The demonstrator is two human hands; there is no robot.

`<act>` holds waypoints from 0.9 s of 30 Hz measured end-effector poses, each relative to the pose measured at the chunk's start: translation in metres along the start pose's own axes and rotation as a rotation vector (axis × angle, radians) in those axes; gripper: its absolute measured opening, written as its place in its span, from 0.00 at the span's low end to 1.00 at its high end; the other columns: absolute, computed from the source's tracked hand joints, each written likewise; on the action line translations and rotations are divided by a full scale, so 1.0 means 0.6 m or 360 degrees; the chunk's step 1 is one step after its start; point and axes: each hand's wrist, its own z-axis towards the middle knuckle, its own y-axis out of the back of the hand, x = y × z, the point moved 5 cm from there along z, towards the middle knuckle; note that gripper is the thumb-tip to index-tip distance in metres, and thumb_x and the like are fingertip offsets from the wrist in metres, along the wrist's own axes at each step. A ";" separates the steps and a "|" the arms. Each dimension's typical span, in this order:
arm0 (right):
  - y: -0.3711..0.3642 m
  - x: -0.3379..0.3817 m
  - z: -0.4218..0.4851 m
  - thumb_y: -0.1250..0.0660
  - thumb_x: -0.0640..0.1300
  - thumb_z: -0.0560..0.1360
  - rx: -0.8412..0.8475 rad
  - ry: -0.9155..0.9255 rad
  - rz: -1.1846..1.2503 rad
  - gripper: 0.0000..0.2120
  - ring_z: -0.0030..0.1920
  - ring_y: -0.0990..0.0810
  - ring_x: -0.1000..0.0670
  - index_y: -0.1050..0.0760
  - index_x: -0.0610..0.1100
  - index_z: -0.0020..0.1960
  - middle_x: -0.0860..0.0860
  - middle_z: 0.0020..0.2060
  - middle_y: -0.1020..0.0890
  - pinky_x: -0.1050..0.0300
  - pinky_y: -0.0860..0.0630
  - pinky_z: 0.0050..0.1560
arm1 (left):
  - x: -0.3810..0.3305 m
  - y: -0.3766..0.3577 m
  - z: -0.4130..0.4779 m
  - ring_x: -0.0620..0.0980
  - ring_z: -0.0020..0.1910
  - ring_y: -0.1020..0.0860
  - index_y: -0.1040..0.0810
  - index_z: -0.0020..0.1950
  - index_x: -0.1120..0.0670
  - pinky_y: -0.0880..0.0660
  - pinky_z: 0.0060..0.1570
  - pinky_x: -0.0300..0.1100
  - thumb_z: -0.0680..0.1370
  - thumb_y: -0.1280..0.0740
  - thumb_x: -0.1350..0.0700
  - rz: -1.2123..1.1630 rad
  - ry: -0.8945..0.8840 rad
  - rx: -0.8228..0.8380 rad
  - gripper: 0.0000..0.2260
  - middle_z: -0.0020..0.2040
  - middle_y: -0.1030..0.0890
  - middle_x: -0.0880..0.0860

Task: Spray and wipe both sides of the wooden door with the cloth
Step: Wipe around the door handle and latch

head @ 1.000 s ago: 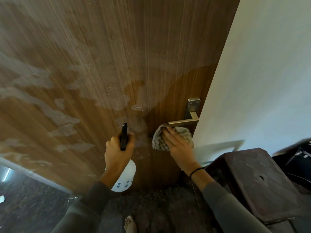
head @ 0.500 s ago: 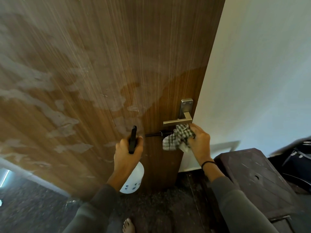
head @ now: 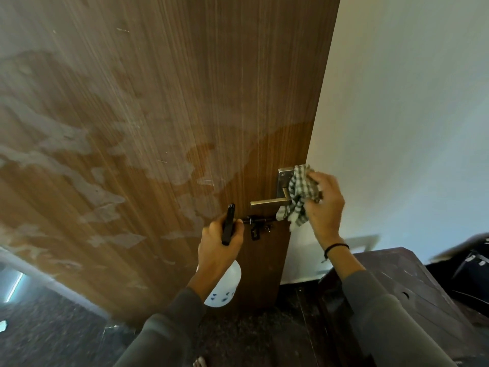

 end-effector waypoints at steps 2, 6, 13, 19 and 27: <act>-0.025 -0.027 -0.029 0.29 0.25 0.69 0.0253 0.0008 -0.0127 0.24 0.56 0.25 0.54 0.23 0.37 0.63 0.43 0.57 0.23 0.76 0.27 0.52 | -0.006 -0.013 0.003 0.56 0.27 0.24 0.22 0.42 0.54 0.24 0.31 0.53 0.81 0.33 0.49 -0.0047 -0.0023 0.0040 0.11 0.28 0.26 0.51; -0.032 -0.088 -0.060 0.30 0.27 0.72 0.0585 -0.0259 -0.0207 0.17 0.53 0.19 0.45 0.20 0.39 0.59 0.45 0.52 0.18 0.75 0.29 0.53 | -0.015 -0.027 0.011 0.55 0.27 0.23 0.22 0.43 0.49 0.21 0.33 0.58 0.78 0.35 0.43 -0.0036 -0.0038 0.0064 0.11 0.28 0.25 0.48; 0.019 -0.081 -0.017 0.44 0.31 0.75 -0.0043 -0.0947 0.0394 0.20 0.52 0.19 0.52 0.23 0.50 0.57 0.53 0.50 0.18 0.53 0.20 0.50 | -0.017 -0.030 0.028 0.53 0.27 0.25 0.21 0.45 0.49 0.23 0.31 0.59 0.81 0.32 0.48 -0.0091 -0.0070 0.0098 0.07 0.27 0.26 0.48; -0.060 -0.056 0.072 0.50 0.46 0.86 0.0277 -0.1157 0.0429 0.13 0.46 0.21 0.50 0.27 0.50 0.52 0.47 0.47 0.20 0.54 0.22 0.49 | -0.020 -0.033 0.050 0.51 0.26 0.26 0.21 0.45 0.52 0.25 0.30 0.54 0.82 0.33 0.54 -0.0104 -0.0141 0.0183 0.06 0.27 0.26 0.49; -0.107 -0.135 0.015 0.47 0.48 0.86 0.0613 -0.1228 0.0333 0.09 0.45 0.25 0.59 0.30 0.56 0.50 0.56 0.47 0.24 0.60 0.27 0.45 | -0.040 -0.037 0.078 0.48 0.25 0.25 0.20 0.45 0.52 0.27 0.31 0.42 0.82 0.32 0.55 -0.0224 -0.0179 0.0189 0.06 0.27 0.26 0.50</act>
